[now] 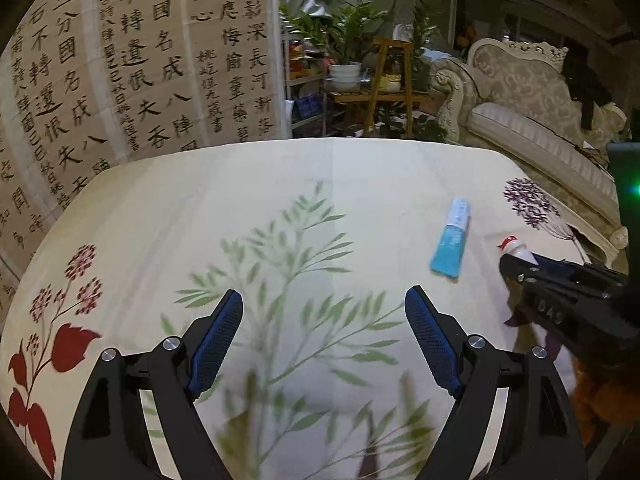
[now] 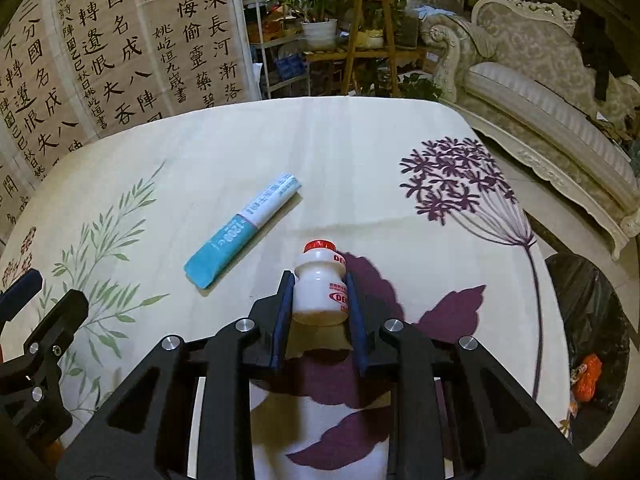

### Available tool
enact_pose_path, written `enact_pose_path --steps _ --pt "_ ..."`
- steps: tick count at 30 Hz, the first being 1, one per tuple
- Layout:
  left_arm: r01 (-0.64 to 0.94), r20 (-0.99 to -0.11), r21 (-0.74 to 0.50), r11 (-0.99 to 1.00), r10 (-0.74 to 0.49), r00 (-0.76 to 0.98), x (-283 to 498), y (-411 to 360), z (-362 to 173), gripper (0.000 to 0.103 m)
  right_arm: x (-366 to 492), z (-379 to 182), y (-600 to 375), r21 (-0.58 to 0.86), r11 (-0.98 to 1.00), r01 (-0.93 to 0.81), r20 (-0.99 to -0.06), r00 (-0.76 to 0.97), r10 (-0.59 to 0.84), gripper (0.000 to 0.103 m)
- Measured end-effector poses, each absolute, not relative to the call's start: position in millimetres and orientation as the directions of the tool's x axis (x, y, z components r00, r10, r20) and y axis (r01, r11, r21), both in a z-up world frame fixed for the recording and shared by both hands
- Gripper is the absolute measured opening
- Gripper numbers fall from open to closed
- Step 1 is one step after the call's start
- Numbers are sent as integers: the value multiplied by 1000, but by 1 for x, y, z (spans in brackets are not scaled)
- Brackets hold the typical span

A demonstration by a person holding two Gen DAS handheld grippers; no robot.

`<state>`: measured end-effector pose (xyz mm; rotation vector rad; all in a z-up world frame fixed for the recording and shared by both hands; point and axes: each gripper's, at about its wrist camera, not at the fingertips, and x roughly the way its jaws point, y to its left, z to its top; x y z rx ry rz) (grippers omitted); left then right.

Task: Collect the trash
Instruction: 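Grasp the small white bottle with the right tool while the left tool grasps the blue tube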

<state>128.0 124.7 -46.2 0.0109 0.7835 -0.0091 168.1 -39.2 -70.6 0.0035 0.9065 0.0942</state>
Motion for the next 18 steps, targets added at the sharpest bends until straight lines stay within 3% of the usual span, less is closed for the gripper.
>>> enact_pose_path --steps 18 --pt "166 -772 4 986 -103 627 189 54 -64 81 175 -73 -106 63 998 18 -775 631 37 25"
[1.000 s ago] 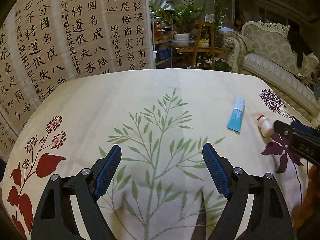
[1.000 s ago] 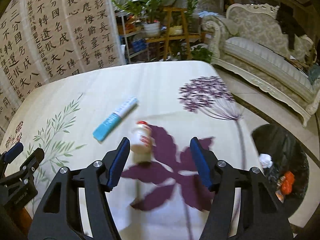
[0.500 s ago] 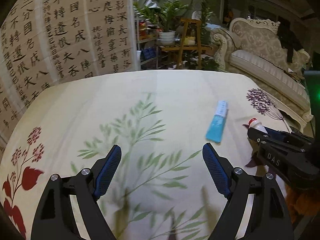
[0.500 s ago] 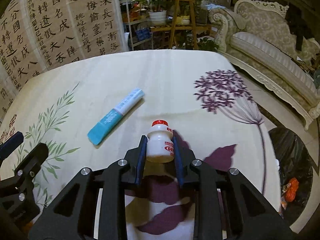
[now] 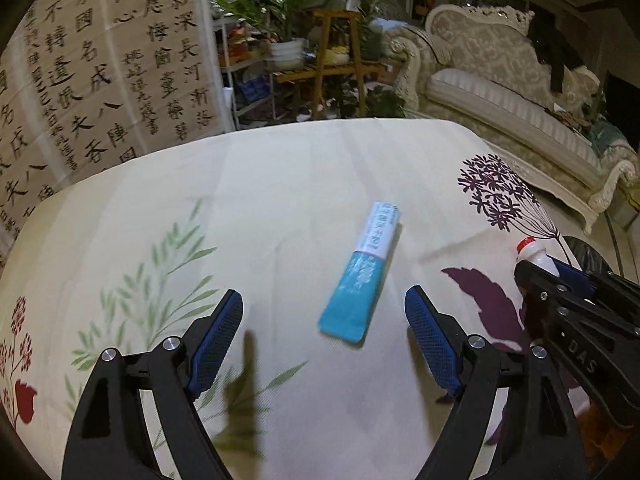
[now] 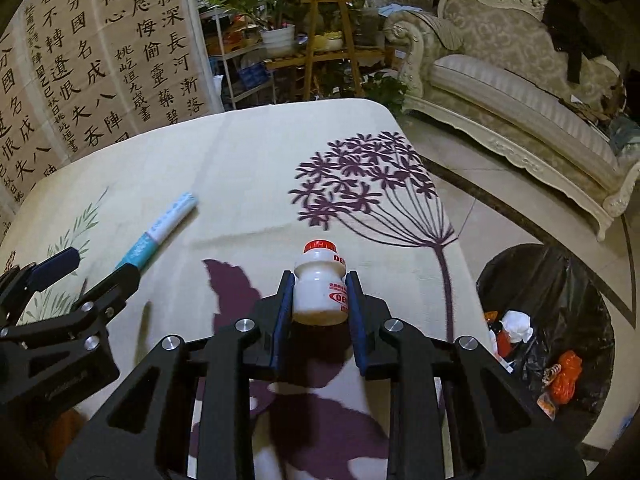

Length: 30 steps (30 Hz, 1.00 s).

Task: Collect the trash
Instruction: 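Grasp the small white bottle with the right tool while the left tool grasps the blue tube, then carry the white bottle and blue tube over the black bin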

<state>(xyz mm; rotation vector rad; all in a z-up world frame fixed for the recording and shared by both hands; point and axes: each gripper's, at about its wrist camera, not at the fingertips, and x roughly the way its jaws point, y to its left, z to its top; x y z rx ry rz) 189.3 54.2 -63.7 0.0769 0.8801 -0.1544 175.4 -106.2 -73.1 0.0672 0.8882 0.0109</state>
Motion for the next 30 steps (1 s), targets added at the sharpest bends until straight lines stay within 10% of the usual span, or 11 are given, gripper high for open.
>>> enact_pose_path --steps 4,17,30 --pt "179 -779 3 984 -110 617 198 51 -66 79 174 -74 -107 75 997 11 -772 634 51 25" --pt "240 -777 38 970 -122 618 201 37 -70 22 174 -74 -112 111 994 -4 -770 632 88 26" --pt "231 -768 37 972 -120 629 191 40 -66 16 169 -72 -114 118 993 16 -766 638 80 25"
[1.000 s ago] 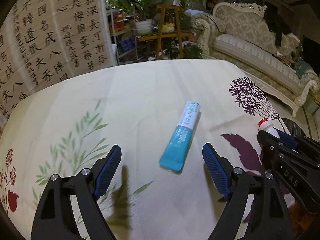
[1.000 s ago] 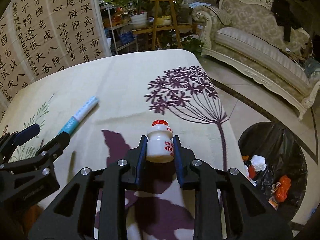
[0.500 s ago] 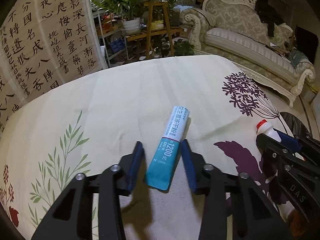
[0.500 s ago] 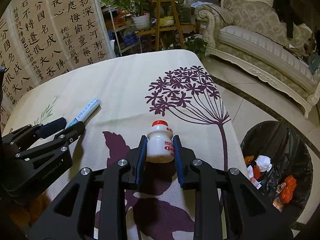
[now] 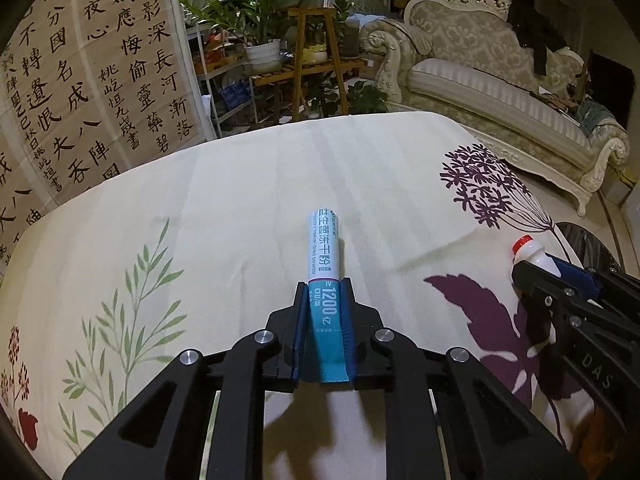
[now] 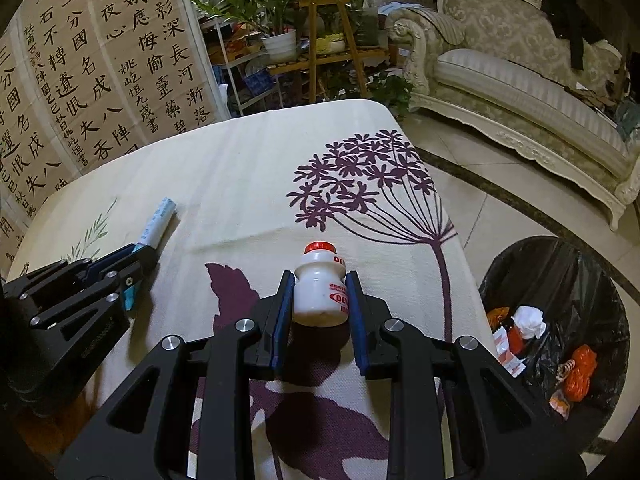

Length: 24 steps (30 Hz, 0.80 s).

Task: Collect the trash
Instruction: 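Carry the white bottle and blue tube over the black bin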

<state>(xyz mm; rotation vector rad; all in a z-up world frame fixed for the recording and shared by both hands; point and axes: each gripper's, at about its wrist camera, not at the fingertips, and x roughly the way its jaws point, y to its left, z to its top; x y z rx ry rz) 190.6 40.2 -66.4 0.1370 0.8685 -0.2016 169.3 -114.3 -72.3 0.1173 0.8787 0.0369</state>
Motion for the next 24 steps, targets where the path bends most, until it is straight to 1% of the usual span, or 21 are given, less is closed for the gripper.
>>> enact_pose_path --steps 11,24 --pt "210 -738 25 977 -123 663 147 48 -51 16 135 -71 -109 77 997 10 -767 639 53 25" --pt "192 -717 -5 981 -137 684 98 49 -40 16 79 -57 -114 67 998 11 -747 664 43 25"
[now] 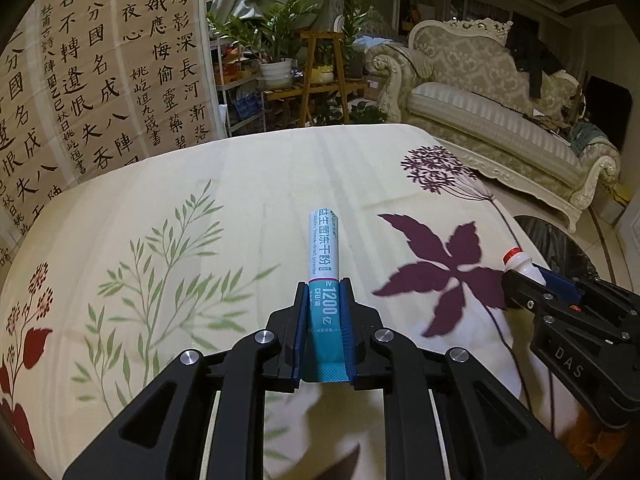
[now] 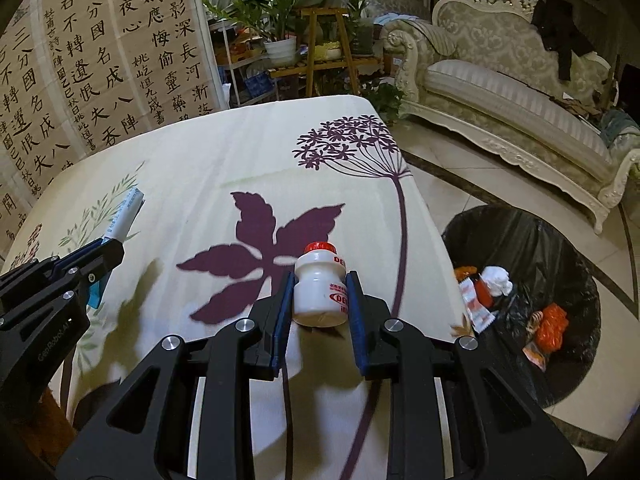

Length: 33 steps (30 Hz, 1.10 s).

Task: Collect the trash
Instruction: 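Carry the white bottle and blue tube over the black bin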

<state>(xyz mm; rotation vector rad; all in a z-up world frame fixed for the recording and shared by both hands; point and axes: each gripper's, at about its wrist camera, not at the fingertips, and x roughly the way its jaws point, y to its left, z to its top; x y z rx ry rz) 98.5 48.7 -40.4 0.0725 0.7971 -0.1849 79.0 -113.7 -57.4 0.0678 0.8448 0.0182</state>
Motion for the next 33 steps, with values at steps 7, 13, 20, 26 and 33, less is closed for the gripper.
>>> enact_pose_path --steps 7,13,20,26,33 --pt "204 -698 -14 979 -156 699 74 42 -34 16 54 -54 -122 79 996 28 -736 676 39 25" --pt "221 -689 -25 975 -177 702 58 29 -33 16 36 -52 -136 87 995 53 -728 685 27 25" --pt "250 -674 -26 968 -201 710 44 5 -31 16 18 -49 -164 95 990 108 -714 700 -7 25" --pt "288 -653 -35 957 -240 718 38 -21 -25 16 7 -45 -195 83 980 178 -700 710 -69 25" --pt "353 -645 -39 935 -293 706 39 -59 -23 16 -3 -45 -238 58 958 281 -686 708 -166 25"
